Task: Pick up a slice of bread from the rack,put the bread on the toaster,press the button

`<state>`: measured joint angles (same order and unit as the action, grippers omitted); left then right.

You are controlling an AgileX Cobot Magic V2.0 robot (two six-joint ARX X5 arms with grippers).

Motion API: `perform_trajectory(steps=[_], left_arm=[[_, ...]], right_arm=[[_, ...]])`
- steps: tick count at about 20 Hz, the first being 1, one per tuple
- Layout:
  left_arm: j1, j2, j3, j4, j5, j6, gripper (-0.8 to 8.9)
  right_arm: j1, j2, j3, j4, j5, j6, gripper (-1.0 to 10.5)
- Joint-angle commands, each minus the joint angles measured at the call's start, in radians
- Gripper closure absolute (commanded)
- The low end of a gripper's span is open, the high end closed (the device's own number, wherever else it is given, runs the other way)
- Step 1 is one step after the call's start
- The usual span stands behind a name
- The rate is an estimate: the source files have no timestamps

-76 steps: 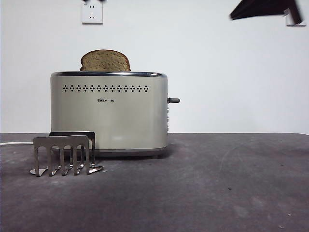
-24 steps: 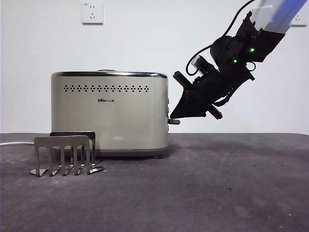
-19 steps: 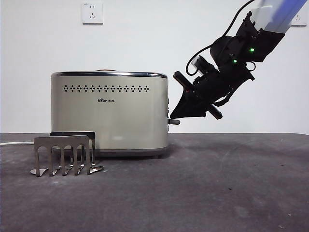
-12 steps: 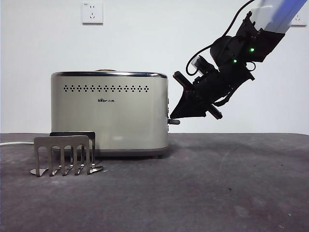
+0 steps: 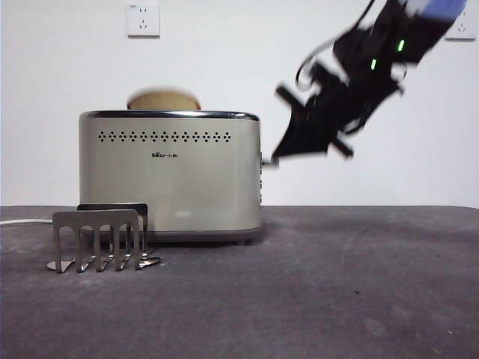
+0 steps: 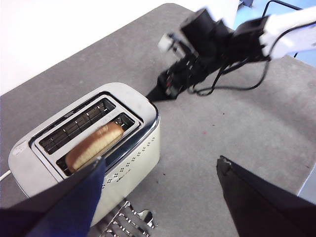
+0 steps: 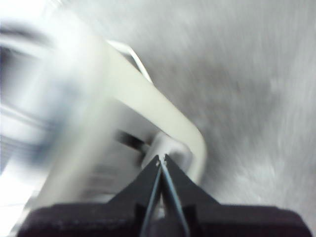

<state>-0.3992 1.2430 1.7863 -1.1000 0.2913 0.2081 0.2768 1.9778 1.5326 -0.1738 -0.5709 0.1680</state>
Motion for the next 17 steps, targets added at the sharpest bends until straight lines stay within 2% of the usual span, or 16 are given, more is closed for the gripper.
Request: perform_trajectory(steps=[1,5,9,13,17], left_arm=[[0.002,-0.001,0.004,-0.002,0.000,-0.003,4.32],[0.002,-0.001,0.004,-0.014,0.001,-0.003,4.33],[0.002,-0.001,0.004,-0.085,0.002,-0.002,4.37],[0.002,-0.001,0.004,-0.138,0.003,-0.003,4.37],[0.002,-0.001,0.004,-0.196,0.003,-0.003,4.37]], right_arm=[[-0.002,-0.128,-0.005,-0.017,0.002,-0.006,9.6],[0.001,-0.357,-0.005,-0.223,0.001,-0.063,9.6],[0.023,-0.560,-0.005,-0.582,0.001,-0.200,9.6],[0.041,-0.656,-0.005,-0.800,0.002,-0.277,9.6],[0.061,-0.716,-0.005,-0.958,0.002,-0.321,9.6]])
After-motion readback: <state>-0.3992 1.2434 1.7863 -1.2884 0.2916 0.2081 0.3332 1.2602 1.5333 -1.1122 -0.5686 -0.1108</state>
